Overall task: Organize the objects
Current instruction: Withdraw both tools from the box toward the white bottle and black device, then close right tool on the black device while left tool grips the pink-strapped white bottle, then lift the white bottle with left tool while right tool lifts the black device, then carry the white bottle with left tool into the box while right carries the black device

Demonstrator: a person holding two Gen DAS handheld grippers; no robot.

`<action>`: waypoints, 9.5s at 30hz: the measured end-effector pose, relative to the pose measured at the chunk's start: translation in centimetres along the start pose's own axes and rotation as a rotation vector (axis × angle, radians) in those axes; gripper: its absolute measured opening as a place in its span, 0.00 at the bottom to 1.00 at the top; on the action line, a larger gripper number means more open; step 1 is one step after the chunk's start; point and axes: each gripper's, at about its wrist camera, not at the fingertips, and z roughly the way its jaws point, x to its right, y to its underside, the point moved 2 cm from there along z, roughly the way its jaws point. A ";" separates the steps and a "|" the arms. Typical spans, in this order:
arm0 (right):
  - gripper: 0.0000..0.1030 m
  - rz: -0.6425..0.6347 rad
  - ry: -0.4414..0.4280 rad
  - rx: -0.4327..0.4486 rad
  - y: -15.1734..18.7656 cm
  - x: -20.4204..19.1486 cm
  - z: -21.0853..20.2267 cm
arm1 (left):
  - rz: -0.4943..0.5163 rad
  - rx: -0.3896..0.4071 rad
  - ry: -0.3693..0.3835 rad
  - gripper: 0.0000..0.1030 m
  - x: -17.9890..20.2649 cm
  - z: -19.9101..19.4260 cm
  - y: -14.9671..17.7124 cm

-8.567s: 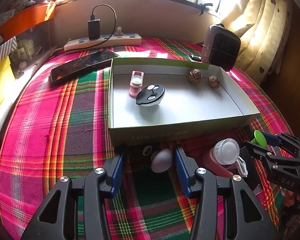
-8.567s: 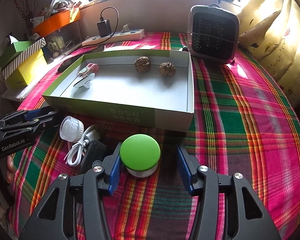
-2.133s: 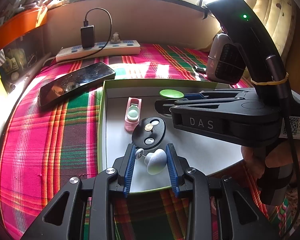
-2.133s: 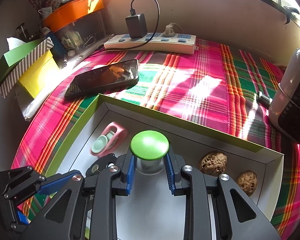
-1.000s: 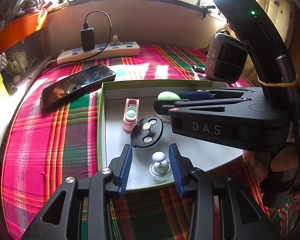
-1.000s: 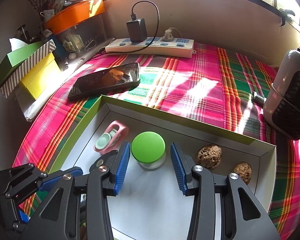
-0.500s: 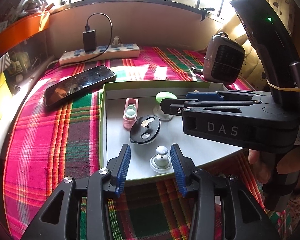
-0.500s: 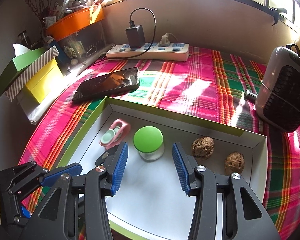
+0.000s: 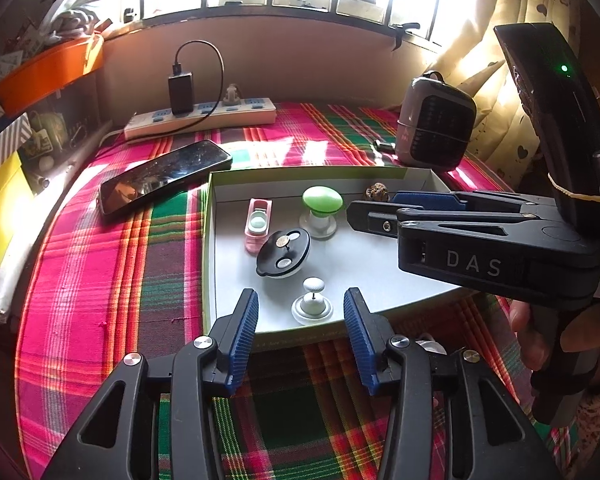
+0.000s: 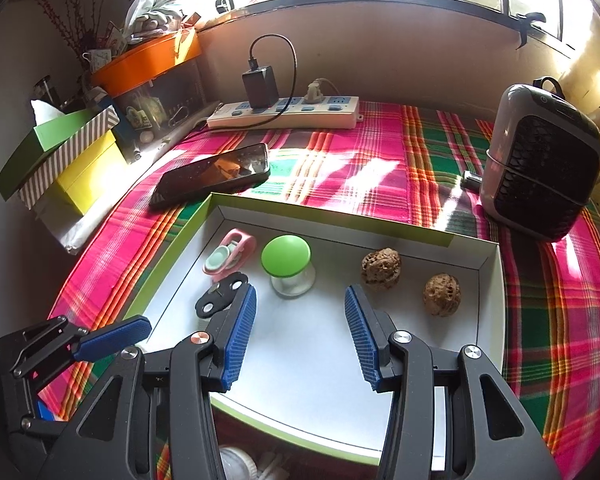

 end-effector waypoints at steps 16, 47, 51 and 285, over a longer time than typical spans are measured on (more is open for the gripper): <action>0.46 0.063 0.057 0.101 2.5 1.1 -4.8 | -0.008 0.035 0.002 0.42 0.5 -2.6 1.1; 0.52 0.044 0.047 0.052 11.5 -0.7 -7.4 | -0.041 -0.026 0.054 0.42 0.8 -2.3 5.2; 0.52 0.033 0.042 0.037 12.0 -1.2 -7.0 | -0.039 -0.029 0.057 0.42 0.9 -2.3 5.4; 0.24 0.047 0.116 -0.082 3.2 5.3 -0.8 | 0.042 -0.079 0.039 0.25 2.4 6.7 -3.2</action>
